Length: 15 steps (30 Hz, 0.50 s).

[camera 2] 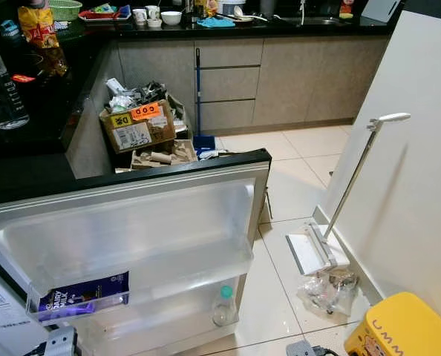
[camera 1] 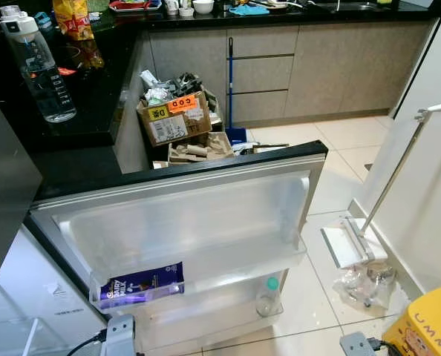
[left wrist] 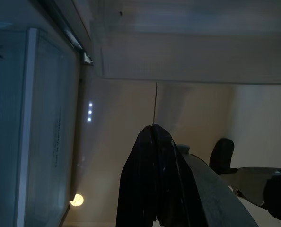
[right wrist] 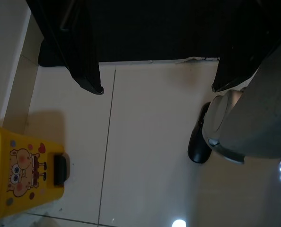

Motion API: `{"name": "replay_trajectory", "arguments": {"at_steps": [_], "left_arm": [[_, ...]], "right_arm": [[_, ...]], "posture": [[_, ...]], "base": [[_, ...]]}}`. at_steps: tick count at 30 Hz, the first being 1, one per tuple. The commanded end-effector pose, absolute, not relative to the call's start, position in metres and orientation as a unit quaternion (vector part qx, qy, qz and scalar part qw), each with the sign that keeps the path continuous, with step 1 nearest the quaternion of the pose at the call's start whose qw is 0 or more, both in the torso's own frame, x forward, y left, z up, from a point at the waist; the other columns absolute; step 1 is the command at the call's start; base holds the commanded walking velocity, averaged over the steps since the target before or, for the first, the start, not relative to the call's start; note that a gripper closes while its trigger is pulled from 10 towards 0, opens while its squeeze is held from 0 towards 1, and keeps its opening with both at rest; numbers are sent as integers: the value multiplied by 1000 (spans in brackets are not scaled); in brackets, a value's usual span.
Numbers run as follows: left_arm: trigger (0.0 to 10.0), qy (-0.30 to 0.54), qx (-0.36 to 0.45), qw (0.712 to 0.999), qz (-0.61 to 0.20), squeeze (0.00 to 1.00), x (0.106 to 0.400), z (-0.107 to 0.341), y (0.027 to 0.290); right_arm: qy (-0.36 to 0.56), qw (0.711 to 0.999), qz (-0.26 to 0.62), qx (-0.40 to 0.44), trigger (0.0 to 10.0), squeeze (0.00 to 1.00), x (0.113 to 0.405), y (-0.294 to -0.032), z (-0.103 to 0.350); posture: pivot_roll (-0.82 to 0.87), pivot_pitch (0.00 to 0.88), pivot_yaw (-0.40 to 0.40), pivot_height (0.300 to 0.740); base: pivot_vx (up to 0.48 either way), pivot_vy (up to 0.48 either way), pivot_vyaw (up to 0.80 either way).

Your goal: Restocking fridge

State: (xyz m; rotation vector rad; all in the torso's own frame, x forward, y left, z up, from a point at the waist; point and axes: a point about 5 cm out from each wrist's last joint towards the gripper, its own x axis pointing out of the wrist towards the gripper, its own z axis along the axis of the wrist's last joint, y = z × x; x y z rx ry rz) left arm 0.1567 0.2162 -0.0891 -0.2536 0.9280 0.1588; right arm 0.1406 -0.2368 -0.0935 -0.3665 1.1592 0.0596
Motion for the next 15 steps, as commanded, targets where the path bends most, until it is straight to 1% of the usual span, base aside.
{"name": "replay_trajectory", "arguments": {"at_steps": [1, 12, 15], "left_arm": [[10000, 461, -122, 876, 75, 0, 149, -93, 213], [10000, 460, -133, 876, 65, 0, 151, -93, 209], [10000, 461, -139, 874, 62, 0, 151, -93, 208]], "right_arm": [[551, 814, 26, -180, 10000, 0, 136, -239, -95], [551, 814, 22, -183, 10000, 0, 136, -241, -94], [550, 814, 23, -184, 10000, 0, 137, -242, -94]], "posture": [[-73, 0, 6, 740], [-75, 0, 7, 740], [-78, 0, 8, 740]], "base": [[0, 0, 0], [0, 0, 0], [0, -306, 0]]}}
